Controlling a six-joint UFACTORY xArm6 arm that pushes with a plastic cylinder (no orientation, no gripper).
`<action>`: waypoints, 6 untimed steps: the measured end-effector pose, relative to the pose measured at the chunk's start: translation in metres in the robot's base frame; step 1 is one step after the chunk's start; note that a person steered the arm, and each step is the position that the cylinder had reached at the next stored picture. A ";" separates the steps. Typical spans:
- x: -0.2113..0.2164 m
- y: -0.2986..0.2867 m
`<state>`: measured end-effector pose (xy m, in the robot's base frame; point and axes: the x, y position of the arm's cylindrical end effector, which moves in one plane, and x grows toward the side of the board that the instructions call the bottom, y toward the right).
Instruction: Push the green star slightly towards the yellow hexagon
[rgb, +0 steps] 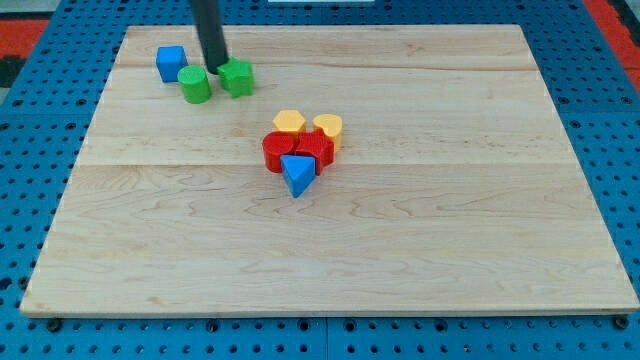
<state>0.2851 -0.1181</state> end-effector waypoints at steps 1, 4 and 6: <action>0.041 0.004; 0.086 0.006; 0.053 0.059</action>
